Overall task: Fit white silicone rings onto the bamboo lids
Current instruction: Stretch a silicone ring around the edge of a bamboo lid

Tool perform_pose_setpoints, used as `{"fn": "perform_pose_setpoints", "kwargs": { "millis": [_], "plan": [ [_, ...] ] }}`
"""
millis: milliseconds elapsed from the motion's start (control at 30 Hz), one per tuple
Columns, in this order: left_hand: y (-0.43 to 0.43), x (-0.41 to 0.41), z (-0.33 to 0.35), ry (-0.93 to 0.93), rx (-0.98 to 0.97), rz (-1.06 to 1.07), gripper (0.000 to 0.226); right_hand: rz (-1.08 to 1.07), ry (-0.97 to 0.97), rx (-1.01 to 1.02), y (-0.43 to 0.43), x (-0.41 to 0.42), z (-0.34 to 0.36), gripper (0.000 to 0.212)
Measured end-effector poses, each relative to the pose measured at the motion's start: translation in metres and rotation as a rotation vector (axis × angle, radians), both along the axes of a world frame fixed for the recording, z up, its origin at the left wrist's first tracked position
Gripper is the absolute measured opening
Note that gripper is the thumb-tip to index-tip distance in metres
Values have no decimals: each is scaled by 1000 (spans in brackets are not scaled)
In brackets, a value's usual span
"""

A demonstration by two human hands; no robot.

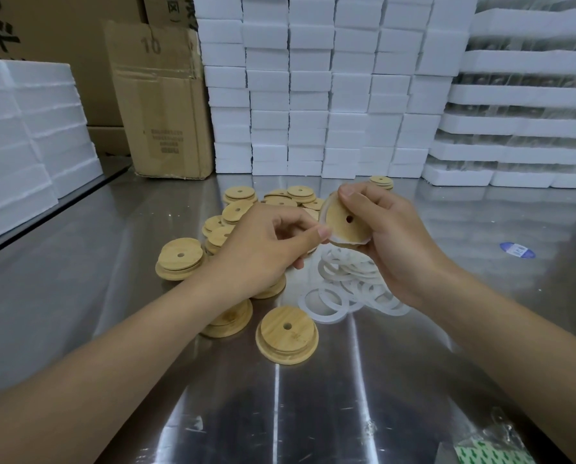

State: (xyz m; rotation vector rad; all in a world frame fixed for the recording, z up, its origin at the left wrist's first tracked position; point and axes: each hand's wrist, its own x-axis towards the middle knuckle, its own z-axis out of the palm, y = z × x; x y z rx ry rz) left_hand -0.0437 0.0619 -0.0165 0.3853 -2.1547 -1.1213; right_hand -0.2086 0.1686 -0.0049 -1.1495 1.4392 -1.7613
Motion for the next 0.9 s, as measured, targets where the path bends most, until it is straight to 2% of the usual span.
{"fn": "perform_pose_setpoints", "kwargs": {
  "millis": [333,567,900],
  "plan": [
    [1,3,9,-64,-23,13,15,-68,31,-63,2,9,-1,21],
    [6,-3,-1,-74,54,59,19,-81,54,-46,-3,10,-12,20],
    [5,0,0,-137,147,86,23,-123,235,-142,-5,13,-19,9]
  ]
}}
